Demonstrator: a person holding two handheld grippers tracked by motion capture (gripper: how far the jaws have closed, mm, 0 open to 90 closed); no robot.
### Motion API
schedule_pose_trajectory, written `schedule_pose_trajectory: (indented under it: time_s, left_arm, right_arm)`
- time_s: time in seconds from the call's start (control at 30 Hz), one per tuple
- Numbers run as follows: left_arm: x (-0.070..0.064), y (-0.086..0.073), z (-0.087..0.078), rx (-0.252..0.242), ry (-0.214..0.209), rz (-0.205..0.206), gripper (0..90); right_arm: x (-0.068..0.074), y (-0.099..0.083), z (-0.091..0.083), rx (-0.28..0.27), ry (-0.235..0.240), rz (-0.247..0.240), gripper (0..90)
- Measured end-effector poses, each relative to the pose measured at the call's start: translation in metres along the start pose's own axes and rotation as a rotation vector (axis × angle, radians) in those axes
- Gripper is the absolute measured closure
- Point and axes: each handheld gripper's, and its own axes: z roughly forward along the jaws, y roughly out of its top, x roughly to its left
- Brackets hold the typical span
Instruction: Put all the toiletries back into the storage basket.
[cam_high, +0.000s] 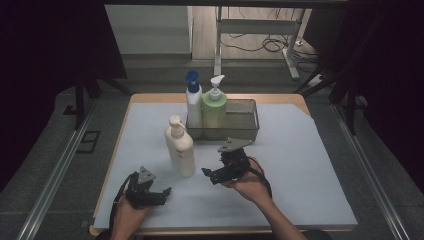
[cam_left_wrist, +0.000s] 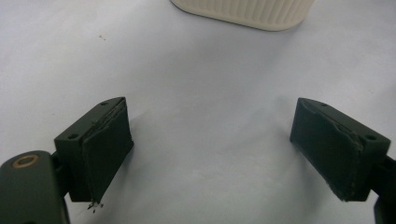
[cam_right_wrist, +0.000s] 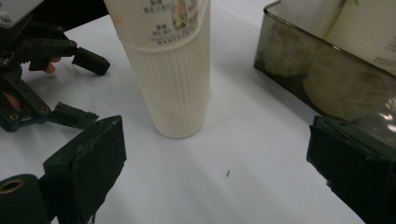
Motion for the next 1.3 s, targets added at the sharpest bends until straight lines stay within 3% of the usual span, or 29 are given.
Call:
schedule_pose_trajectory:
  time_s: [0.33, 0.9, 1.3]
  left_arm:
    - [0.000, 0.000, 0.000, 0.000, 0.000, 0.000, 12.1]
    - [0.000, 0.000, 0.000, 0.002, 0.000, 0.001, 12.1]
    - [0.000, 0.000, 0.000, 0.002, 0.001, 0.000, 12.2]
  right_arm:
    - [0.012, 0.022, 0.019, -0.020, 0.015, -0.015, 9.2]
    - [0.032, 0.055, 0.046, -0.038, -0.006, -0.067, 16.1]
    - [0.020, 0.056, 0.046, -0.026, -0.023, -0.077, 18.2]
